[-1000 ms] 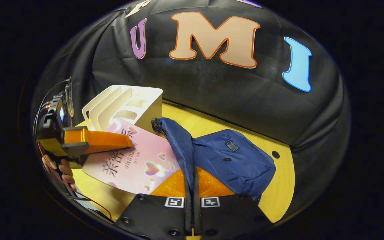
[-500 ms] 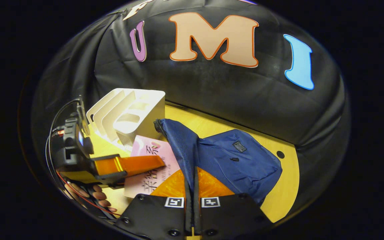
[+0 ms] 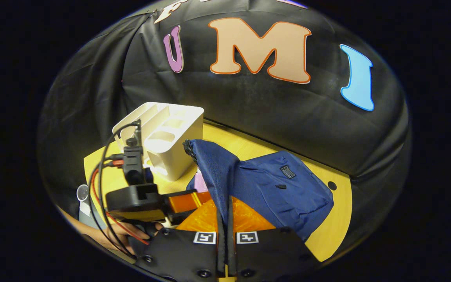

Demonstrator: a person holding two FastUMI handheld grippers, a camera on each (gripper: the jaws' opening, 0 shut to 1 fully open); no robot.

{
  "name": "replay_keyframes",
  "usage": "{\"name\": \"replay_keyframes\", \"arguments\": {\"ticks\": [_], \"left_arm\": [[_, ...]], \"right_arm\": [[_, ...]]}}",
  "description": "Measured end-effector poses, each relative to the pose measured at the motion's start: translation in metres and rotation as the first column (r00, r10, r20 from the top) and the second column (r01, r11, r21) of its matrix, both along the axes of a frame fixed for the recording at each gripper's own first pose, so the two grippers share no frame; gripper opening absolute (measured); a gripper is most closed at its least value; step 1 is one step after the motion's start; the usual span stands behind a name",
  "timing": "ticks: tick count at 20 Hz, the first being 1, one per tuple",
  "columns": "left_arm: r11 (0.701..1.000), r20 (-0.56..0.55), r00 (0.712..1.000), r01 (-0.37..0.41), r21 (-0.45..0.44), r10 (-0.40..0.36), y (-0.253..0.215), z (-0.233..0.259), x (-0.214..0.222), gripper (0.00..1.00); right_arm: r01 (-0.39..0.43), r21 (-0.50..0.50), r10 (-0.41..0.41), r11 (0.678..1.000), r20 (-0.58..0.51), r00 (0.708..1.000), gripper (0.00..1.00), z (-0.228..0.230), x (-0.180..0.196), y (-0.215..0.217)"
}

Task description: Open the schoolbag, grab two books from the bookshelf and put them into the schoolbag.

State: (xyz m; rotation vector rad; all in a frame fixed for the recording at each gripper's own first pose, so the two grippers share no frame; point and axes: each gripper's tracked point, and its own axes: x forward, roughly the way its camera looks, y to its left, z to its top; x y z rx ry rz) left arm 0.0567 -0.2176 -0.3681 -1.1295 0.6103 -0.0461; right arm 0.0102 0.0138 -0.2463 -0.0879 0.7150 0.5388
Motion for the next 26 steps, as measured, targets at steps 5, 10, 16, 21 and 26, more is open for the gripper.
{"name": "replay_keyframes", "arguments": {"ticks": [5, 10, 16, 21, 26], "left_arm": [[0.998, -0.039, 0.997, 0.061, 0.03, -0.06, -0.014, -0.01, 0.006, 0.38], [0.968, -0.095, 0.982, 0.18, 0.174, -0.166, -0.008, -0.007, -0.018, 0.77], [0.886, -0.088, 0.973, 0.229, 0.404, -0.212, 0.046, 0.038, -0.039, 0.96], [0.818, 0.042, 0.974, 0.162, 0.552, -0.221, 0.098, 0.123, -0.044, 0.96], [0.658, 0.152, 0.967, 0.021, 0.753, -0.205, 0.167, 0.2, -0.029, 0.95]], "right_arm": [[0.011, 0.001, -0.011, 1.0, 0.004, 1.0, 0.05, 0.002, -0.001, -0.006], [0.041, 0.009, -0.041, 0.999, 0.004, 0.999, 0.05, 0.003, 0.007, -0.011], [0.083, 0.023, -0.082, 0.996, -0.023, 0.996, 0.05, 0.0, 0.012, -0.01], [0.101, 0.057, -0.098, 0.993, -0.042, 0.994, 0.29, 0.008, 0.004, -0.002], [0.156, 0.19, -0.165, 0.969, 0.034, 0.986, 1.0, 0.048, 0.005, 0.013]]}}
